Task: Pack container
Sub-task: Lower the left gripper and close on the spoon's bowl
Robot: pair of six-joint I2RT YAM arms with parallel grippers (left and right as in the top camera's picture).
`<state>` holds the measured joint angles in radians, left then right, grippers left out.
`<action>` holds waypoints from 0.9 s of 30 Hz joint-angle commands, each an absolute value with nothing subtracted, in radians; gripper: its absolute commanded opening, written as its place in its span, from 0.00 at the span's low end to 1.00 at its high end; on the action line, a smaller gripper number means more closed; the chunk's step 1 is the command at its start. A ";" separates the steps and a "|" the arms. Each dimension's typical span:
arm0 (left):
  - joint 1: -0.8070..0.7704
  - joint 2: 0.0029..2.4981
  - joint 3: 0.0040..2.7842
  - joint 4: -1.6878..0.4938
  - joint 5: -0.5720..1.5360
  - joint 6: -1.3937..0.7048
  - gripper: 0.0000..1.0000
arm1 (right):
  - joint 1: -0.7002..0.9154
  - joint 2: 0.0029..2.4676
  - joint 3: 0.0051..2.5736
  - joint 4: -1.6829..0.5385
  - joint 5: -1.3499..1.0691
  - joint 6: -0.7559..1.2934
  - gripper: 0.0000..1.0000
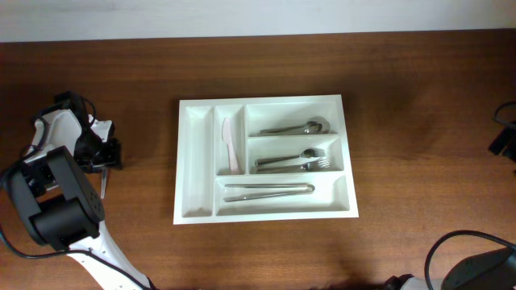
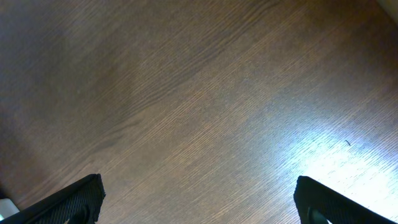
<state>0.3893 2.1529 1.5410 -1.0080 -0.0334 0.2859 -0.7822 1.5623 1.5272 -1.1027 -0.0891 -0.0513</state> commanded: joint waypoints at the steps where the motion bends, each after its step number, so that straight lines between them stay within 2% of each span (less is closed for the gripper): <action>1: 0.392 2.201 1.534 -1.004 -0.026 0.277 0.23 | -0.786 1.559 1.525 -1.103 -0.098 -0.043 0.99; 4: 0.392 2.201 1.534 -1.005 -0.025 0.274 0.08 | -0.786 1.559 1.525 -1.103 -0.098 -0.043 0.99; 7: 0.392 2.201 1.534 -1.005 -0.026 0.273 0.02 | -0.786 1.559 1.525 -1.103 -0.098 -0.043 0.99; 17: 0.383 2.199 1.565 -1.056 0.014 0.199 0.02 | -0.786 1.559 1.525 -1.103 -0.098 -0.043 0.99; 27: 0.263 2.185 1.829 -1.251 0.025 0.134 0.02 | -0.786 1.559 1.525 -1.103 -0.098 -0.043 0.99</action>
